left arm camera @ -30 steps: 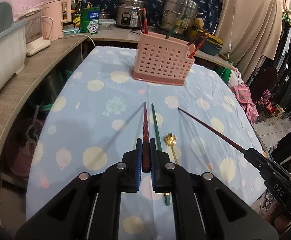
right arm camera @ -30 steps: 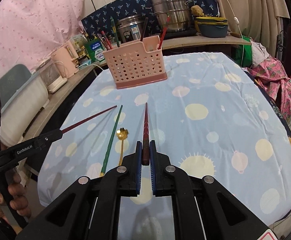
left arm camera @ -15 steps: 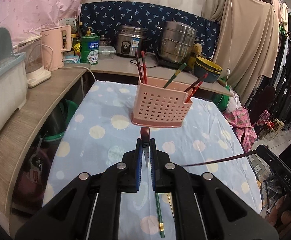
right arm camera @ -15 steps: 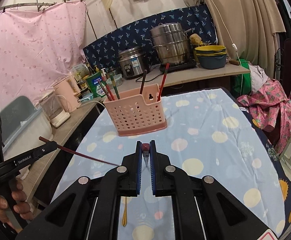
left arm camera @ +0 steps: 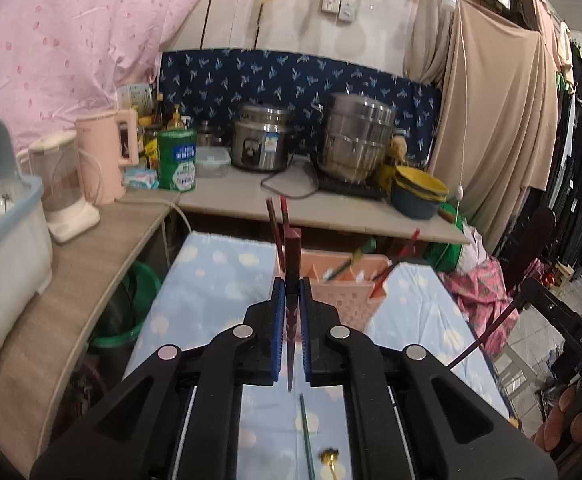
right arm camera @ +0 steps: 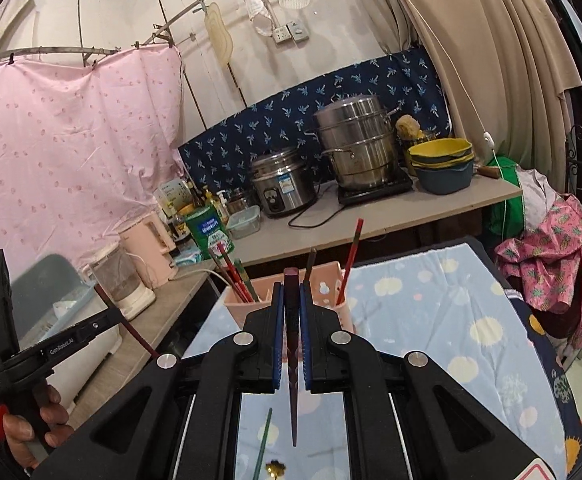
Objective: Organize utensils
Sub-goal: 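Lift both dark red chopsticks and carry them above the pink basket with both tools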
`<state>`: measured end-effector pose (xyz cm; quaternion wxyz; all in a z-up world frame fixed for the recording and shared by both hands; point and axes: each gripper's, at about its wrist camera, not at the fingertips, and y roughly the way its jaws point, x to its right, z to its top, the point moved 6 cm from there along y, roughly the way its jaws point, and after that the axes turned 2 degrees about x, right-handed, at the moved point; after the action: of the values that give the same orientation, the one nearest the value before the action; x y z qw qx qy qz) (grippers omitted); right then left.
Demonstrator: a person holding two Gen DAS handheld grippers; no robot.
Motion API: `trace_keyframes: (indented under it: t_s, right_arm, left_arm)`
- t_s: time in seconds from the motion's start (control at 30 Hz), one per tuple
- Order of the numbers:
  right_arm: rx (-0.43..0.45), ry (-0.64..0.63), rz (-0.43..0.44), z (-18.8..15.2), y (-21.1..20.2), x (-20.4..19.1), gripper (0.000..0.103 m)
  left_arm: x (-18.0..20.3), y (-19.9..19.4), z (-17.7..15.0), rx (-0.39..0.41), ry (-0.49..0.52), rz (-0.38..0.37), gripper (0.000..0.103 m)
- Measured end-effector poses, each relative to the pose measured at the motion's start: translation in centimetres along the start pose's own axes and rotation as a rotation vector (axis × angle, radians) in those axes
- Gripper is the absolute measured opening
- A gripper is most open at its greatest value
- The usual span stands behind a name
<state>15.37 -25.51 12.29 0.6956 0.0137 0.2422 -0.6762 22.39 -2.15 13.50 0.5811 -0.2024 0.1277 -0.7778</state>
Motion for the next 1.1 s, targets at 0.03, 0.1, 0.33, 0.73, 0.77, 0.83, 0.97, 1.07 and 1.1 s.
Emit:
trace_keyframes:
  t_s: [0.03, 0.1, 0.33, 0.73, 0.77, 0.83, 0.97, 1.07, 1.1]
  right_arm:
    - [0.02, -0.007, 0.002, 0.9, 0.3, -0.3, 0.007]
    - [0.053, -0.017, 0.005, 2.7, 1.0, -0.8, 0.007]
    - [0.16, -0.015, 0.023, 8.5, 3.9, -2.2, 0.007]
    - [0.197, 0.013, 0.008, 11.2, 10.6, -2.1, 0.007]
    - [0.185, 0.015, 0.003, 10.9, 11.3, -1.9, 0.007]
    - [0.156, 0.025, -0.003, 10.0, 12.5, -1.3, 0.007]
    - [0.093, 0.039, -0.012, 7.6, 14.2, -0.3, 0.007]
    - [0.055, 0.036, -0.021, 6.0, 15.2, 0.1, 0.007]
    - [0.042, 0.036, -0.022, 5.5, 15.5, 0.2, 0.007]
  left_arm:
    - [0.0, 0.1, 0.8, 0.013, -0.001, 0.0, 0.007]
    - [0.0, 0.4, 2.8, 0.049, -0.002, 0.005, 0.007]
    - [0.6, 1.8, 8.8, 0.153, 0.009, 0.013, 0.007]
    - [1.9, 7.0, 12.5, 0.211, 0.024, -0.013, 0.007]
    - [1.9, 8.0, 12.1, 0.197, 0.024, -0.01, 0.007]
    - [1.5, 9.4, 11.2, 0.169, 0.02, -0.005, 0.007]
    - [0.8, 12.2, 8.6, 0.097, 0.009, 0.001, 0.007]
    - [0.2, 13.6, 7.0, 0.049, -0.011, 0.001, 0.007]
    - [0.0, 13.9, 6.6, 0.037, -0.016, 0.003, 0.007]
